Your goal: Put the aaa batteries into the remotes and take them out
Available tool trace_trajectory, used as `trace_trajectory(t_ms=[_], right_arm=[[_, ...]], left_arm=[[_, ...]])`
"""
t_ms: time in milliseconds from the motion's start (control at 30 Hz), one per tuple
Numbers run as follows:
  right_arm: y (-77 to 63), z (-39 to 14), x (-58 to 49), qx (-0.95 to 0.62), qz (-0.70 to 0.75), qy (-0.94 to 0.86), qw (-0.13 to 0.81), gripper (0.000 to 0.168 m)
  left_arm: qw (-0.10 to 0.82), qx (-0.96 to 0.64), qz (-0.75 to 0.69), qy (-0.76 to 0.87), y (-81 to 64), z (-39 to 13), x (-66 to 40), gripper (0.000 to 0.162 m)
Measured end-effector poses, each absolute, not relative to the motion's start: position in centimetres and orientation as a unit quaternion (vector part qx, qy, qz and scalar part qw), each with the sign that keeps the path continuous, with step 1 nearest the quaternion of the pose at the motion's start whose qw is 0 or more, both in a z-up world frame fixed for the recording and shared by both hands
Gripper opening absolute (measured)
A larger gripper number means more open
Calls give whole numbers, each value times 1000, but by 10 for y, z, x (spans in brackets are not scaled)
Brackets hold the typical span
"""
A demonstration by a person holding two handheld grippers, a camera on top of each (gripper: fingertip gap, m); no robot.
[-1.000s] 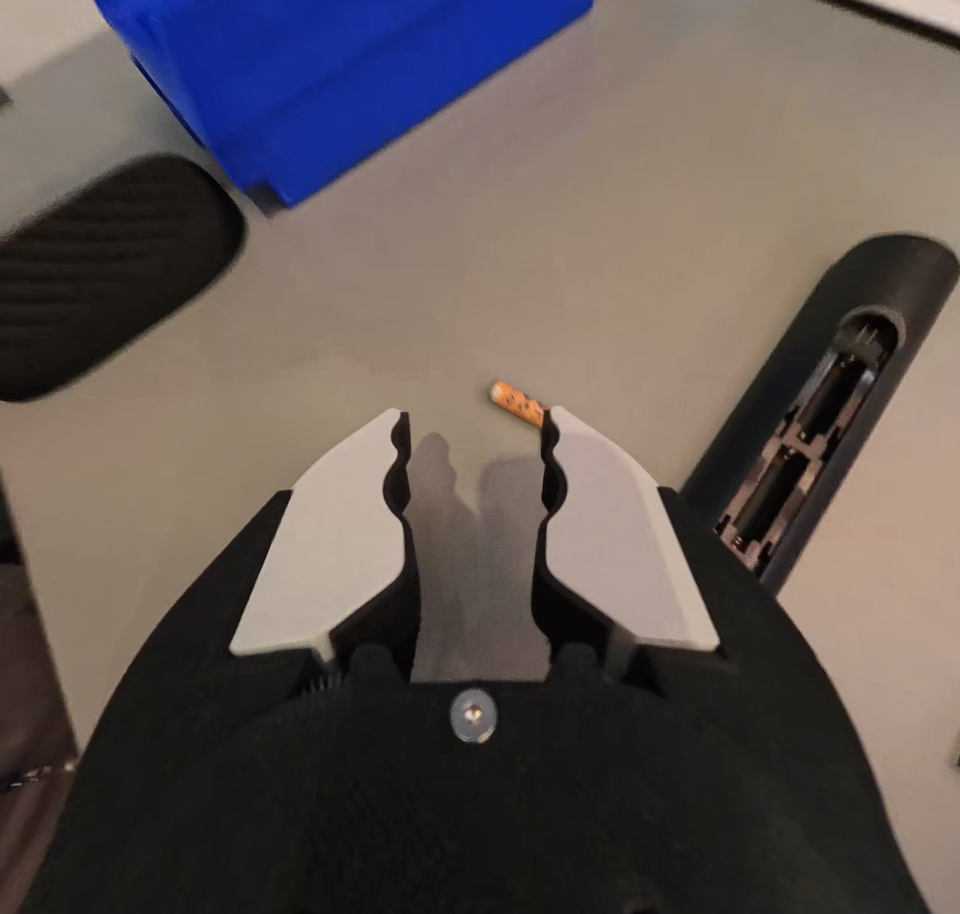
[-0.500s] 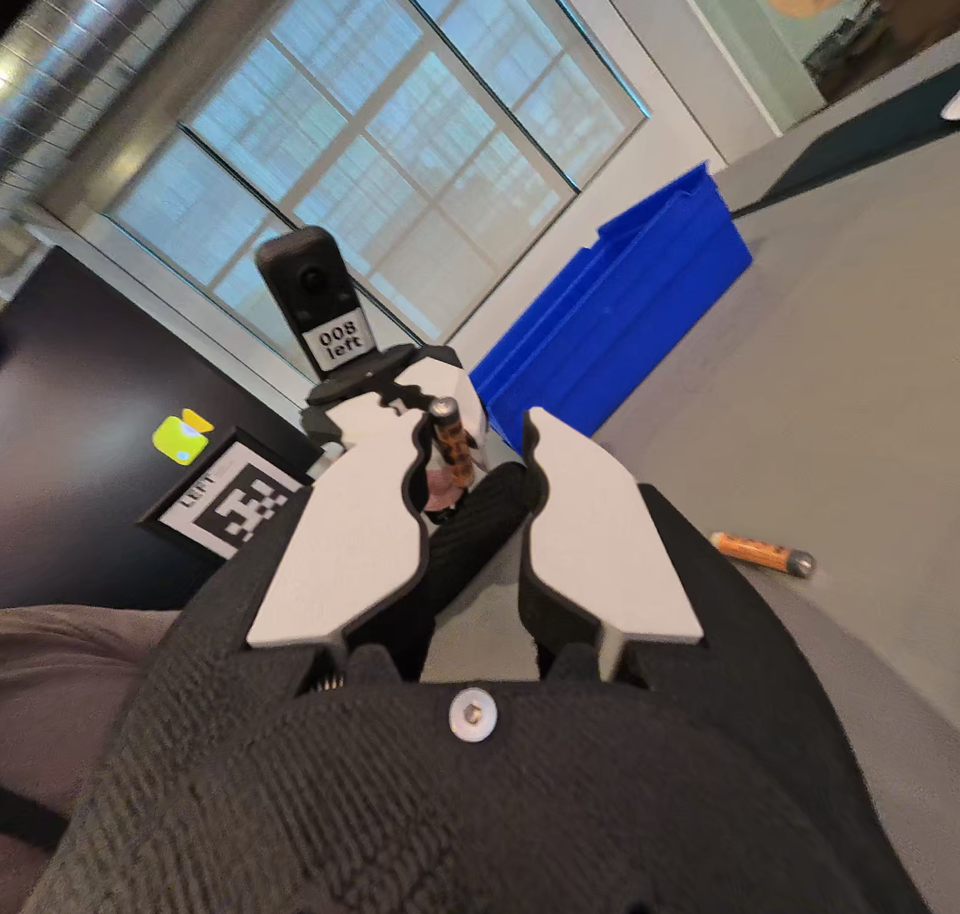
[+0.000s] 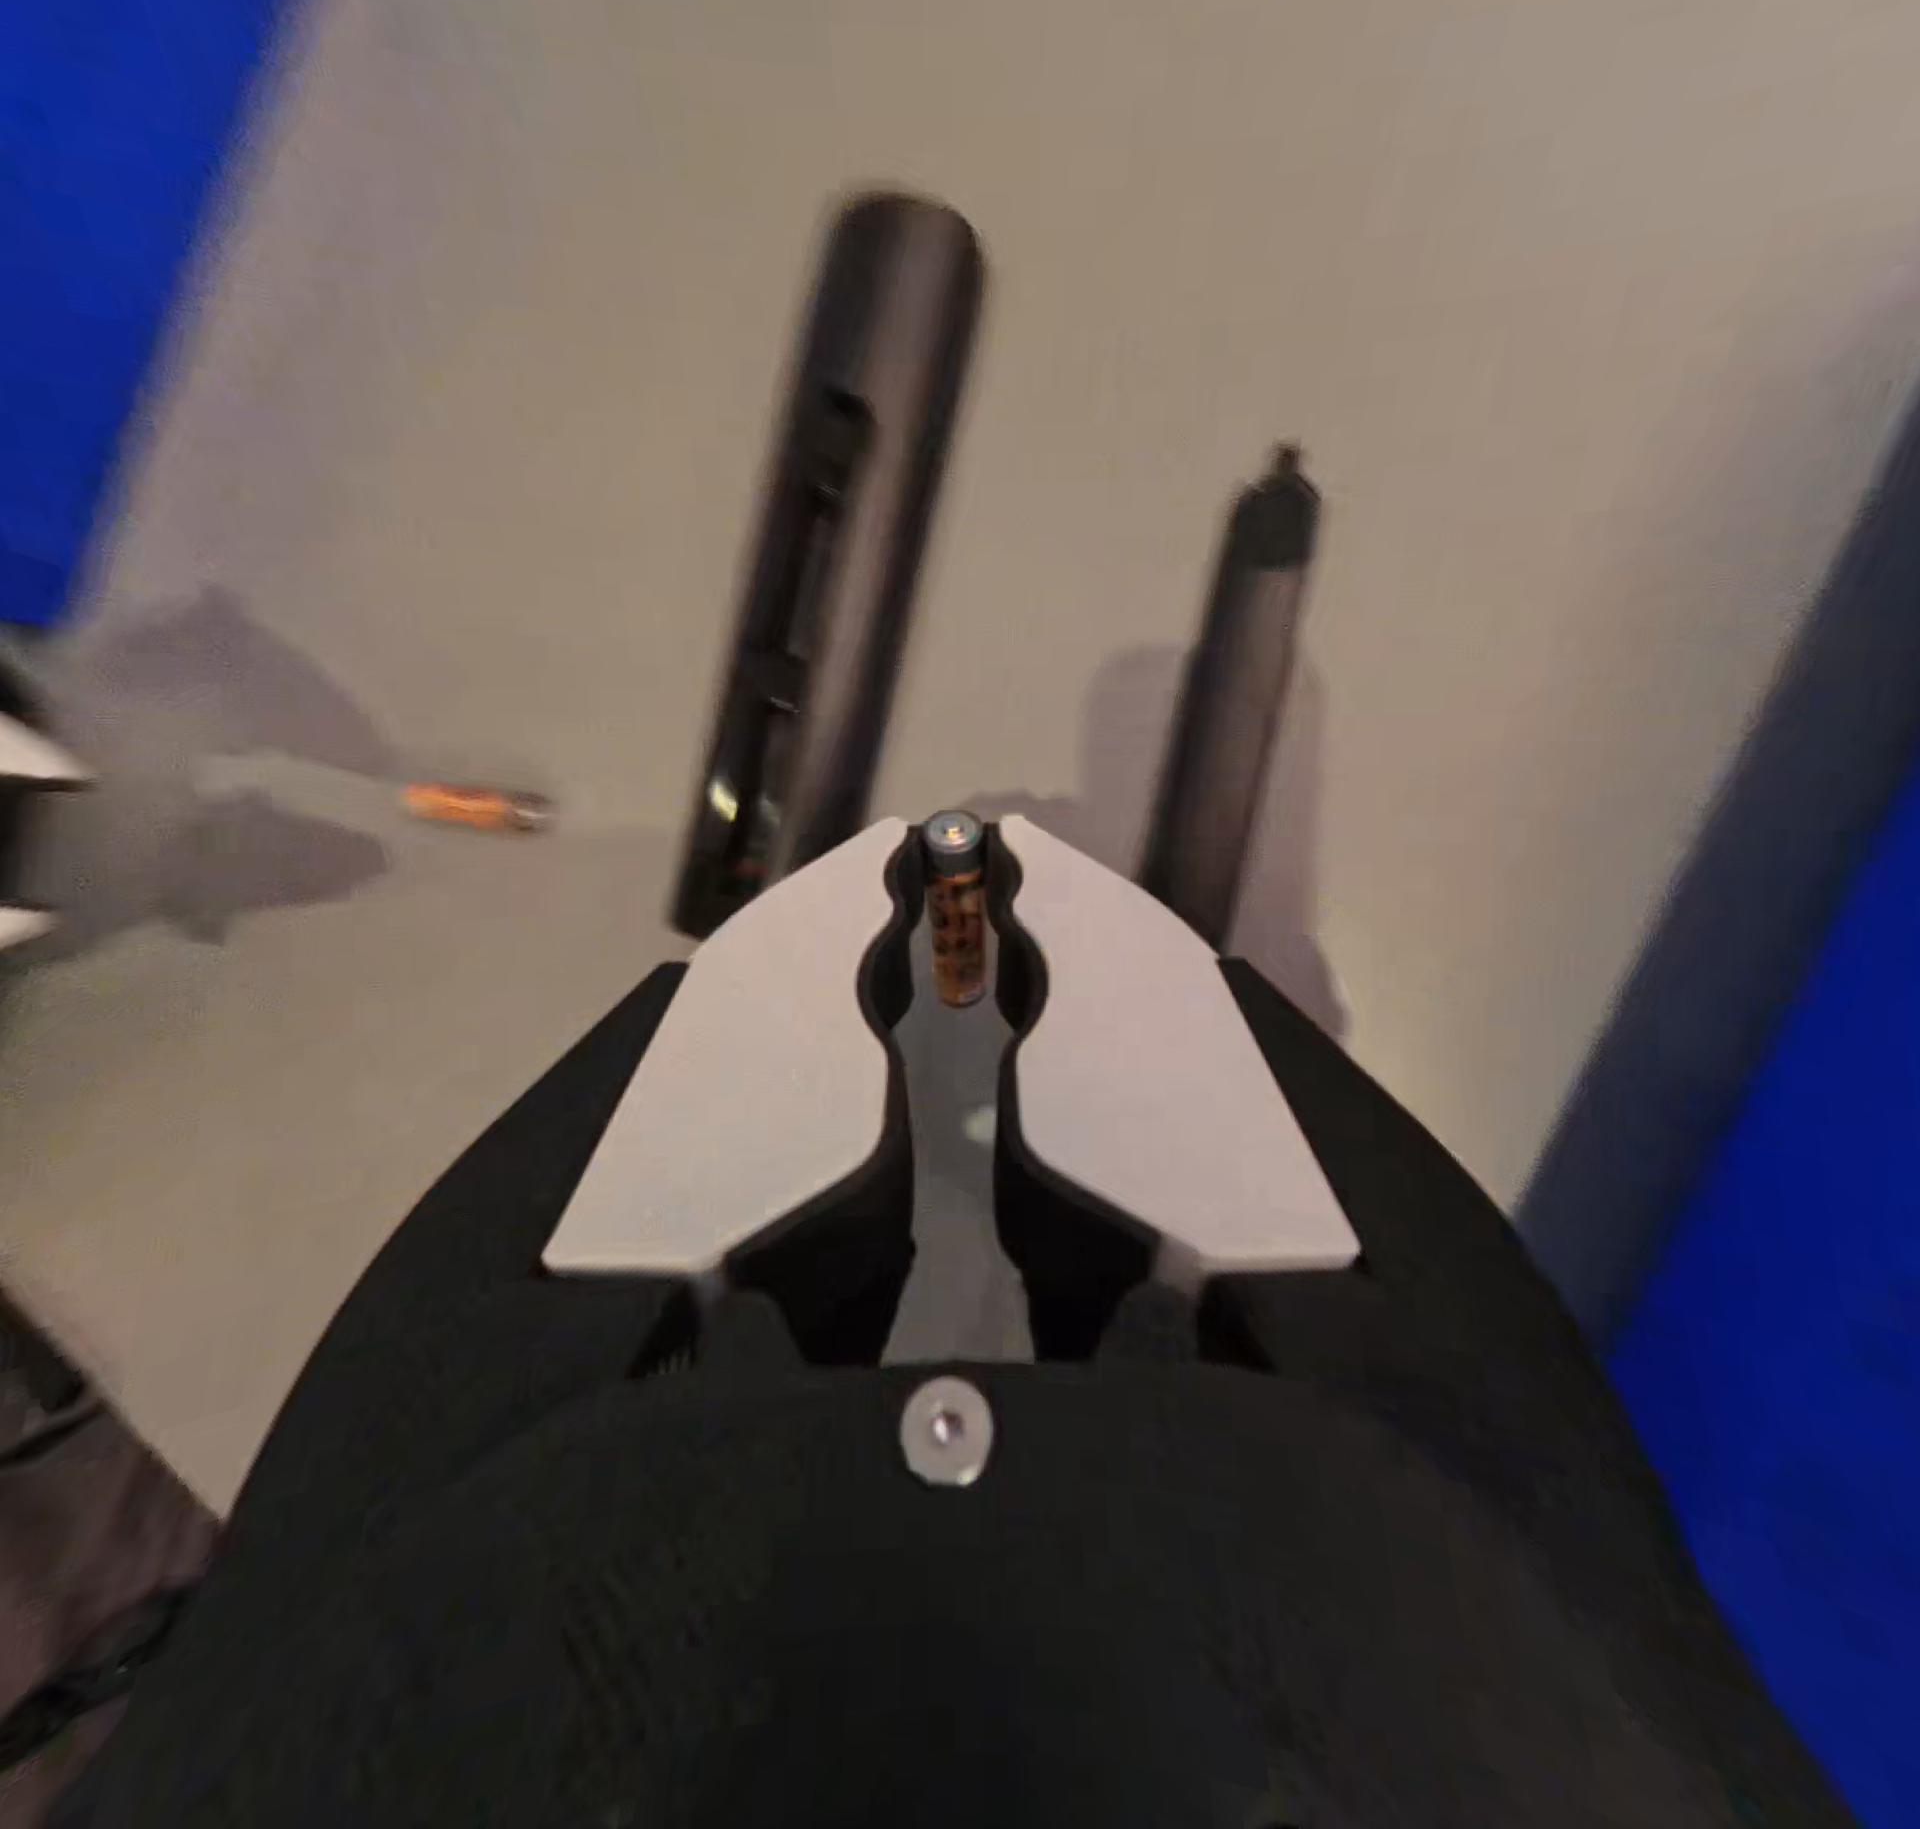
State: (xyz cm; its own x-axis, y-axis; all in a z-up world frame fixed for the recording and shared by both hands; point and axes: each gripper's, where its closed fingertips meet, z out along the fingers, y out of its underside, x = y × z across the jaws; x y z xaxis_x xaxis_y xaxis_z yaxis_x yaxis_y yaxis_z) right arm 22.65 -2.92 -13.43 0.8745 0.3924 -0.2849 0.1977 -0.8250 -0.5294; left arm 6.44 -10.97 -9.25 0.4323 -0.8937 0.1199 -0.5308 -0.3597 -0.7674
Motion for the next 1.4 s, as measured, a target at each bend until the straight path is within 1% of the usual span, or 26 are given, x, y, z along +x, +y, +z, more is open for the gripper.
trace_trajectory(t_ms=[67, 167, 267, 333, 400, 433, 500, 533, 633, 733, 900, 933, 967, 1000, 1033, 1067, 1133, 1233, 1300, 1333, 1400], right_arm=[[-26, -151, 231, -953, 149, -172, 201, 11], [-24, -165, 229, -961, 114, -188, 166, 12], [-20, -168, 227, -962, 104, -191, 165, 12], [-19, -168, 226, -962, 108, -190, 166, 12], [-16, -166, 229, -959, 108, -186, 182, 22], [-14, -164, 230, -957, 107, -183, 198, 27], [-9, -152, 231, -945, 116, -177, 251, 40], [-8, -141, 227, -932, 132, -176, 287, 43], [-21, -101, 201, -876, 220, -166, 395, 43], [-54, -70, 158, -803, 354, -157, 452, 43], [-74, -49, 126, -723, 511, -72, 460, 39], [-74, -45, 124, -706, 536, -63, 458, 39], [-75, -40, 121, -688, 564, -61, 452, 35], [-77, -35, 119, -672, 590, -63, 443, 28], [-80, -31, 117, -658, 612, -67, 434, 16], [-81, -27, 116, -646, 630, -71, 425, 11], [-83, -23, 115, -633, 653, -81, 407, 13], [-77, -26, 124, -671, 601, -112, 420, 11], [-56, -35, 143, -739, 494, -140, 435, 11], [-41, -47, 157, -790, 416, -157, 422, 11], [-17, -81, 187, -881, 270, -187, 340, 11]], left_arm=[[308, -789, -247, 471, -108, -109, 68, 24], [289, -792, -192, 502, -99, -133, 74, 27], [261, -797, -135, 528, -88, -152, 75, 29], [246, -800, -121, 535, -83, -160, 77, 25], [226, -802, -125, 539, -85, -165, 79, 18], [225, -803, -137, 534, -85, -165, 81, 10], [219, -809, -158, 522, -86, -166, 82, 10], [217, -811, -169, 516, -86, -166, 82, 10], [229, -809, -216, 496, -86, -161, 85, 10], [268, -799, -297, 449, -84, -134, 96, 10], [366, -716, -464, 370, -88, -53, 117, 10], [375, -708, -472, 367, -89, -46, 119, 10], [383, -708, -467, 366, -88, -43, 120, 10], [391, -707, -458, 371, -88, -42, 121, 10], [393, -706, -451, 379, -89, -44, 123, 10], [386, -698, -457, 393, -94, -44, 127, 10], [377, -687, -472, 404, -99, -44, 134, 11], [375, -693, -474, 393, -95, -43, 135, 11], [394, -706, -441, 388, -85, -45, 127, 13], [409, -718, -413, 382, -77, -47, 119, 14], [421, -730, -380, 381, -72, -49, 107, 14]])
